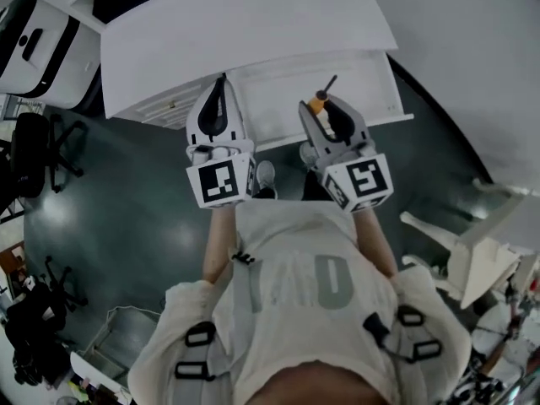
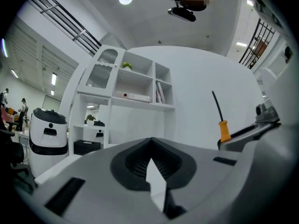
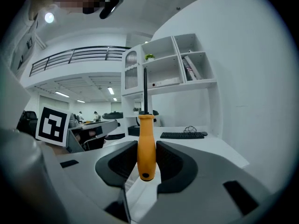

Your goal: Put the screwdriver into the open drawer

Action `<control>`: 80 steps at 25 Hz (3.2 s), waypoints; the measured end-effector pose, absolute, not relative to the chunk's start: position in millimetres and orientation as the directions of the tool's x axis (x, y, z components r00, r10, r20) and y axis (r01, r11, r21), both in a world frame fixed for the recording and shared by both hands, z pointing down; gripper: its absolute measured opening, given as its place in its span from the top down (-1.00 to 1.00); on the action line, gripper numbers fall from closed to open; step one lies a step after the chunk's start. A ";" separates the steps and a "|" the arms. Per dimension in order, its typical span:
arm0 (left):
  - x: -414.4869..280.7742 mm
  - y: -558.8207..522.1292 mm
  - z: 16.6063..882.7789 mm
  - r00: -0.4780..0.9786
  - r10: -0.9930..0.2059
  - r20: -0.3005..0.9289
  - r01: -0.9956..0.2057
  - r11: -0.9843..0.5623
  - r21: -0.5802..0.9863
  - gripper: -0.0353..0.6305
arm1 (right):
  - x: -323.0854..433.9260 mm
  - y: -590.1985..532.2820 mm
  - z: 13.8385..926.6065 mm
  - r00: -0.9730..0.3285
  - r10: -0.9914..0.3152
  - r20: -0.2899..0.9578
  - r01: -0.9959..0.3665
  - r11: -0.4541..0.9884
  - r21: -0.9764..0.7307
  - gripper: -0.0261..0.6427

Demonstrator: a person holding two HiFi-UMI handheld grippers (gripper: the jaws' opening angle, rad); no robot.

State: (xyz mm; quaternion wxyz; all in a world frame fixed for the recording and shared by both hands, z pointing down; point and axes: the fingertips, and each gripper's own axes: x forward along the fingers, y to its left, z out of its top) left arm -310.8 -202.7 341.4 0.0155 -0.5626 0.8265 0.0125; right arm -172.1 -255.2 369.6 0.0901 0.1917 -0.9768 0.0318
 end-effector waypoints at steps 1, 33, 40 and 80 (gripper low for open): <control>-313.6 -206.8 342.4 -0.375 -0.926 -0.038 -0.927 0.375 0.011 0.88 | -179.2 -261.4 373.0 -0.920 -0.344 0.188 -0.359 0.932 -0.048 0.57; -346.1 -200.4 333.2 -0.644 -0.764 -0.030 -0.762 0.644 -0.059 0.88 | -240.0 -272.2 408.1 -0.953 0.149 0.264 0.143 0.989 -0.043 0.57; -349.6 -193.0 336.0 -0.670 -0.742 -0.026 -0.739 0.670 -0.072 0.88 | -245.3 -265.6 453.6 -0.892 0.208 0.402 0.235 0.972 0.019 0.57; -357.4 -129.5 334.0 -0.818 -0.575 -0.015 -0.569 0.812 -0.129 0.88 | -182.9 -300.9 712.9 -0.347 0.165 0.923 0.384 0.923 -0.021 0.58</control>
